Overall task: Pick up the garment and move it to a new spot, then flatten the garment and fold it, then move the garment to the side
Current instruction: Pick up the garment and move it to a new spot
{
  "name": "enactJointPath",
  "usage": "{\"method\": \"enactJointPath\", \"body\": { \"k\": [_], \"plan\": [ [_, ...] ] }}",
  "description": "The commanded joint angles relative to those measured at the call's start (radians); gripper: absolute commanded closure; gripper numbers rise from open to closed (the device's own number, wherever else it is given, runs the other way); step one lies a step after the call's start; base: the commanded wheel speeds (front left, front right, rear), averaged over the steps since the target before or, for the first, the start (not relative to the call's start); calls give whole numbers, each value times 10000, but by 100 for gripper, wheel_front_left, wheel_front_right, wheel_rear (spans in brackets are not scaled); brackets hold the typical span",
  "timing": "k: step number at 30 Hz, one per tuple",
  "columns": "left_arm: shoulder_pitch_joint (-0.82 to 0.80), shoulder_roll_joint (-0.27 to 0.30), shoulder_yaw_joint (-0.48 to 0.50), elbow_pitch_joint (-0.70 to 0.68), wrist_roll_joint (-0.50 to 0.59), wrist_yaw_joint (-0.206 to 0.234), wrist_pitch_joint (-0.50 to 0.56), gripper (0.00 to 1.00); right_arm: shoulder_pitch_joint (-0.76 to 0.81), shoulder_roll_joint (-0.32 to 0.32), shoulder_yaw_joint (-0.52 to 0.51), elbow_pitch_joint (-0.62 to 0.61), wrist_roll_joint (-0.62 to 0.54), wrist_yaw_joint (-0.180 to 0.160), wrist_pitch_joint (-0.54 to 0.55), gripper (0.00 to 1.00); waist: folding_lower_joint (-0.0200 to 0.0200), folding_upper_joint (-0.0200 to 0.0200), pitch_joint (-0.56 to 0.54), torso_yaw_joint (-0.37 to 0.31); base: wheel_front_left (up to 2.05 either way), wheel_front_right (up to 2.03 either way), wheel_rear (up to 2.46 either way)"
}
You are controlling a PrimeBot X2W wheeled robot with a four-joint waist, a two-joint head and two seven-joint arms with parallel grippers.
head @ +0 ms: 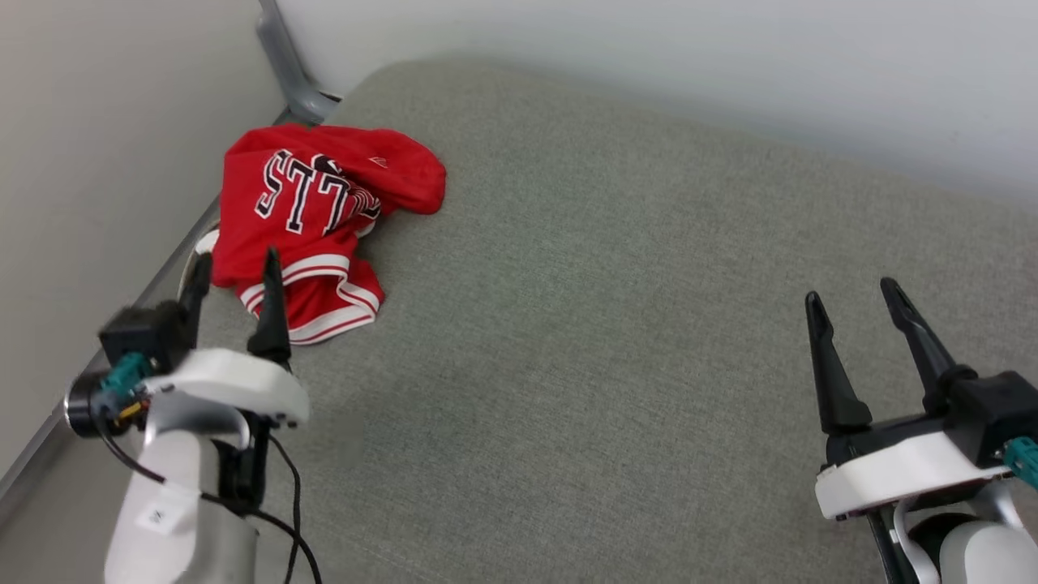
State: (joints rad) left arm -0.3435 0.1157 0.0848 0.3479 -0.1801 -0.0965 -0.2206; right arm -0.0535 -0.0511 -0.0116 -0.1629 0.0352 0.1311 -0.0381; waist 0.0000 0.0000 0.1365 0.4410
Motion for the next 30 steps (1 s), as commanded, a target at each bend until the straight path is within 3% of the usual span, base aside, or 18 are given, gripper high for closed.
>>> {"method": "enactJointPath", "body": {
  "k": [1,5,10,16,23,30],
  "plan": [
    [-423,119,93,134,-33,28,97,0,-227,13,28,-100,-76,-7,70,0,0,0,593,-282,0,0,0],
    [-1795,449,469,1068,-525,155,1188,0,-740,10,72,-376,-339,-7,219,0,0,0,1466,-596,0,0,0],
    [-3379,1055,813,2294,-1382,-29,3236,0,-1343,-59,147,-607,-575,-7,339,0,0,0,2571,-1033,0,0,0],
    [-4745,2340,1014,3541,-2081,-235,5487,0,-1882,-130,339,-666,-589,-7,294,0,0,0,3617,-1562,0,0,0],
    [-5381,3286,1096,4567,-2866,-315,7394,0,-2291,-172,548,-569,-586,-7,196,0,0,0,4415,-2000,0,0,0],
    [-5151,3523,1091,5426,-3336,-319,8837,0,-2608,-277,681,-482,-497,-7,164,0,0,0,4744,-2295,0,0,0]
  ]
}}
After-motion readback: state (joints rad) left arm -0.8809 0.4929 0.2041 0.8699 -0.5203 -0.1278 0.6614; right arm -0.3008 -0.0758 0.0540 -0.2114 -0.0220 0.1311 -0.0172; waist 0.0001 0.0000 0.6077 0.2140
